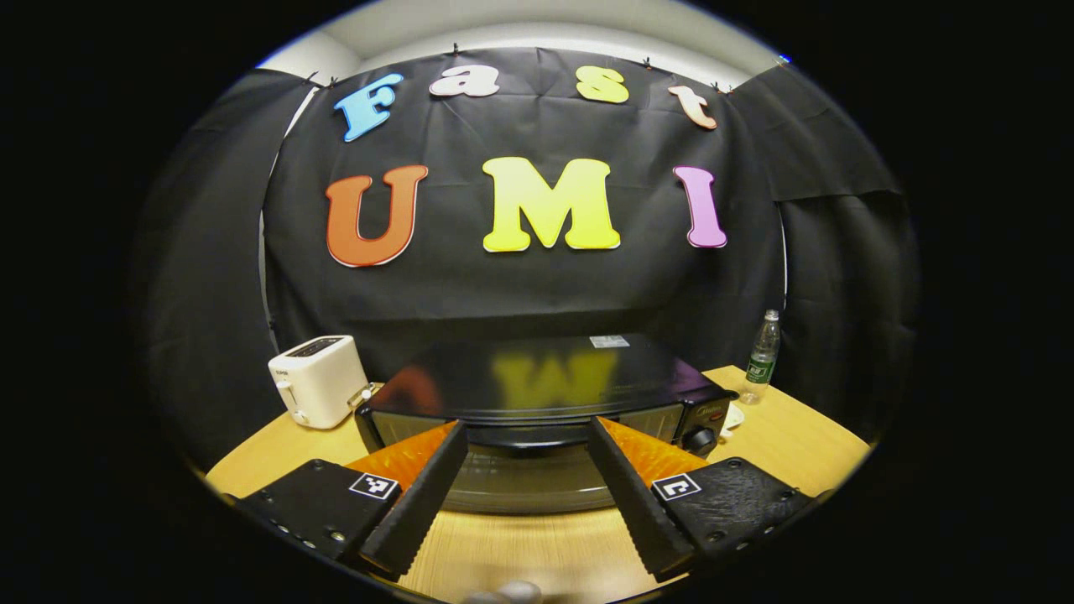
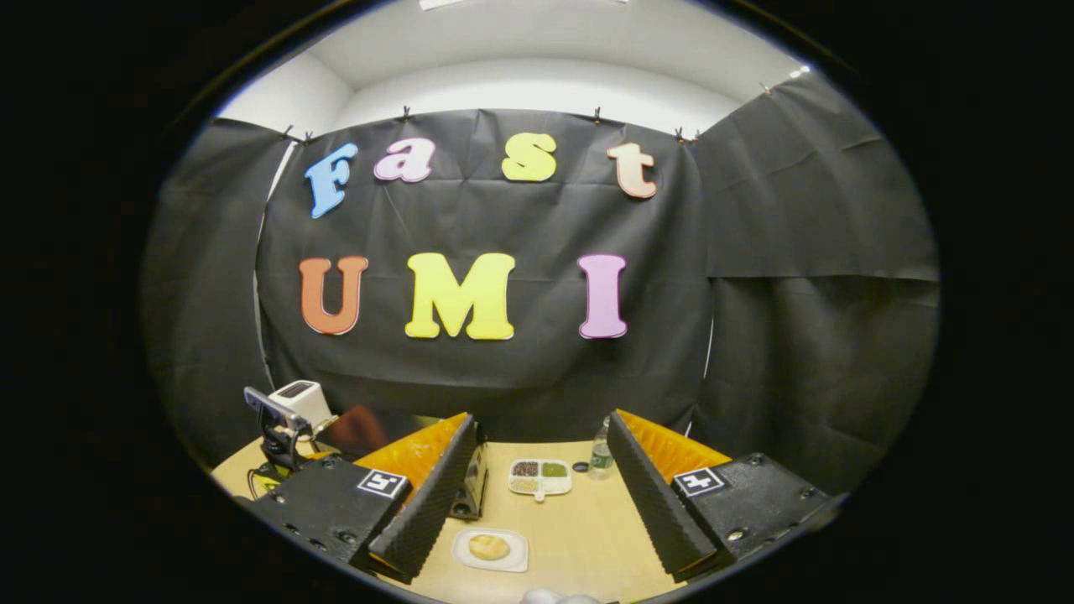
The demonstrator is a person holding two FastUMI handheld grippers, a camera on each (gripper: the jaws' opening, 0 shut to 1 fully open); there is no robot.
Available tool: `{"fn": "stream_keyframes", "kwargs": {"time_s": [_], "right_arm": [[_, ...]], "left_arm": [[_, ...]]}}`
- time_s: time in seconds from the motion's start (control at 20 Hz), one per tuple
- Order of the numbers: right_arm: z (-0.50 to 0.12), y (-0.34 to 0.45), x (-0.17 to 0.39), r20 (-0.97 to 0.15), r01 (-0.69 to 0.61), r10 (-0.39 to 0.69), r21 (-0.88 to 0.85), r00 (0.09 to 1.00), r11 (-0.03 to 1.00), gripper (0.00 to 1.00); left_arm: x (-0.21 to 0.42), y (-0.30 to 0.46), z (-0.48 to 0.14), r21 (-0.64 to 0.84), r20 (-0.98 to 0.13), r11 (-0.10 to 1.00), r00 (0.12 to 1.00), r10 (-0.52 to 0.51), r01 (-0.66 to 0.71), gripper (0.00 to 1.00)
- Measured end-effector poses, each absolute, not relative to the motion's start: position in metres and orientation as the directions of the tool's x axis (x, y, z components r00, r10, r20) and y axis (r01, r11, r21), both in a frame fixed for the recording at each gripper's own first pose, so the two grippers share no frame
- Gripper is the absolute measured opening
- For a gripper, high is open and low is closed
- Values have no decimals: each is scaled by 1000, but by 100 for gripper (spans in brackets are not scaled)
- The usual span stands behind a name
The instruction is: Open the electric oven with the left hand, put the food in, and close the electric oven.
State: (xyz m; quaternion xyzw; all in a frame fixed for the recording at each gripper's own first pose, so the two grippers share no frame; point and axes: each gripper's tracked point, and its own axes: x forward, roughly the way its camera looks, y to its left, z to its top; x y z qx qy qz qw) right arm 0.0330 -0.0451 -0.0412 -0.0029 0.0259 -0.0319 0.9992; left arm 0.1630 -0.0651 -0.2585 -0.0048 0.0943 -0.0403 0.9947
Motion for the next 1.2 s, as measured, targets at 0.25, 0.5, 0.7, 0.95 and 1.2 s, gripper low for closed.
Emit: {"fn": "stream_keyframes", "kwargs": {"time_s": [0.25,0.5,0.7,0.95,1.2], "right_arm": [[-42,-46,36,-60,64,-64,-5,996,998,99],[-45,-55,37,-67,78,-78,-1,995,997,100],[-53,-53,40,-92,68,-66,19,994,998,100],[-53,-50,43,-92,54,-52,25,994,998,98],[-55,-46,43,-88,40,-37,30,995,999,99]], "left_arm": [[188,-71,-256,-24,-190,998,979,-68,65,94],[191,-65,-282,-24,-272,999,961,-52,47,95],[188,-64,-284,-10,-277,999,959,-52,51,96],[173,-62,-284,-8,-284,999,957,-53,53,97],[148,-62,-289,-11,-302,998,951,-61,61,97]]}}
